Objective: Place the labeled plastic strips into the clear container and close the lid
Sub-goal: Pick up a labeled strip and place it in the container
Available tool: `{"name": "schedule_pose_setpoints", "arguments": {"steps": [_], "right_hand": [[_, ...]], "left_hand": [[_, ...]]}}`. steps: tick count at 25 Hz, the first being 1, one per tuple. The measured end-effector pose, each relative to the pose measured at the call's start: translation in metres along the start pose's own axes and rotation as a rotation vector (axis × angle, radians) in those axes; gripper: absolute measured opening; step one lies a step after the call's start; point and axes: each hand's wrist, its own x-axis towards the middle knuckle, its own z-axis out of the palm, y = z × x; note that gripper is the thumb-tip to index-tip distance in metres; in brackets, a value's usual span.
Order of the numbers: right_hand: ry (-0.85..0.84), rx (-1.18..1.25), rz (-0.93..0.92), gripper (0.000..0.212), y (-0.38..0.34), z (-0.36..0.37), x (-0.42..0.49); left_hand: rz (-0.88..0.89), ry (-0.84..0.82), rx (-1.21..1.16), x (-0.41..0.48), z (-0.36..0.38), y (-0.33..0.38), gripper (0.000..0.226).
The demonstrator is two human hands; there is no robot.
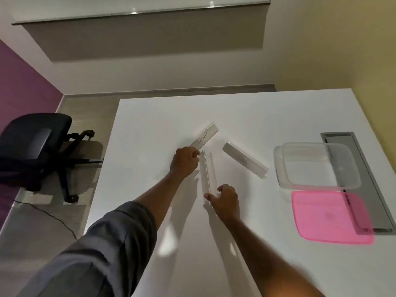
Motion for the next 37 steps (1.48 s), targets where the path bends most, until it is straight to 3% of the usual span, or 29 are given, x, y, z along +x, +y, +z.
{"name": "schedule_pose_setpoints", "arguments": {"steps": [3,8,11,14,17,23,37], "right_hand": [[0.018,0.001,0.026,0.064,0.001,0.011,0.004],[0.059,0.012,-0.004,0.047,0.005,0.023,0.006],[0.077,0.042,0.003,0.044,0.006,0.023,0.005],[0.085,0.046,0.002,0.045,0.008,0.023,0.005],[0.075,0.052,0.002,0.041,0.013,0.019,0.007],[0.164,0.211,-0.003,0.009,0.033,0.001,0.007],[0.215,0.377,0.044,0.017,0.054,-0.071,0.027]], "left_hand": [[-0.013,-0.035,0.018,0.025,0.003,0.0,0.027],[-0.029,-0.101,0.069,0.056,0.006,0.0,0.035],[-0.011,-0.151,0.114,0.064,0.011,0.0,0.015],[0.013,-0.157,0.136,0.07,0.018,0.0,0.012],[0.027,-0.158,0.13,0.073,0.019,0.002,0.024],[0.053,-0.12,0.122,0.071,0.011,0.0,0.019],[-0.077,-0.221,-0.012,0.036,0.008,-0.01,0.012]]}}
